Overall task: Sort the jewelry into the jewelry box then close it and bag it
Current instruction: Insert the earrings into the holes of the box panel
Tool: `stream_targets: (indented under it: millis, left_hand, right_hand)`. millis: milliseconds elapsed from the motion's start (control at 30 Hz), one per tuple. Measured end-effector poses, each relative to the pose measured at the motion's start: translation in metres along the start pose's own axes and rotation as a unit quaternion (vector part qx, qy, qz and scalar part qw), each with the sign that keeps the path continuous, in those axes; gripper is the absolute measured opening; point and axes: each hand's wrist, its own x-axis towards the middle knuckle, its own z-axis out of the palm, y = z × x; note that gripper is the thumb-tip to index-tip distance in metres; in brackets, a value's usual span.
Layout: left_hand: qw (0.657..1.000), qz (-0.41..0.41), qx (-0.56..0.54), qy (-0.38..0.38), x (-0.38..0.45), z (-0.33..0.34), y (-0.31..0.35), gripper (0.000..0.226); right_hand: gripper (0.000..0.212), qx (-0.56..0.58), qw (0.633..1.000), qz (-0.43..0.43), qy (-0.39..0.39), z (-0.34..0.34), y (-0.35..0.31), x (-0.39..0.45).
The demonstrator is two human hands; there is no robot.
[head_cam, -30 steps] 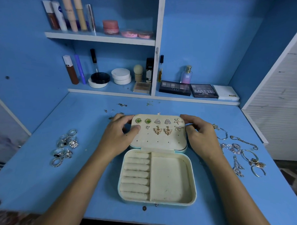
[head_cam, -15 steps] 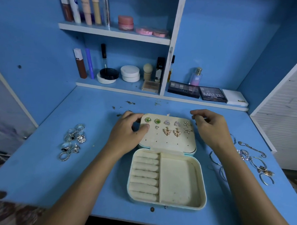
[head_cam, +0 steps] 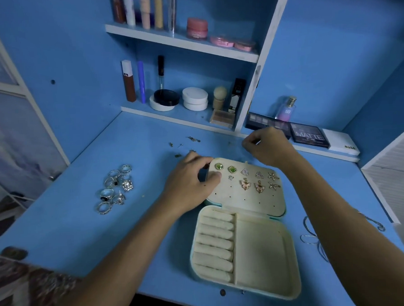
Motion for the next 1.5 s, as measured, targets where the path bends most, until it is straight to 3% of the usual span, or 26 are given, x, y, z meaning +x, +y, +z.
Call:
stream_targets:
  millis: [567,900,1267,1500]
  left_hand:
    - [1.000,0.009,0.022,0.011,0.001,0.001,0.000,0.039]
    - [1.000,0.008,0.014,0.011,0.000,0.001,0.000,0.037]
    - [0.998,0.004,-0.056,0.006,-0.002,-0.005,0.004,0.044]
    - [0.995,0.005,-0.095,0.005,-0.004,-0.007,0.006,0.041]
  right_hand:
    - [0.014,-0.027,1.000,-0.002,-0.007,0.023,-0.004,0.026]
    - [0.022,-0.028,0.999,0.019,0.004,0.018,-0.002,0.022]
    - [0.004,0.161,0.982,0.076,0.055,-0.012,0.024,-0.005]
    - [0.014,0.183,0.978,0.089,0.051,-0.022,0.040,-0.022]
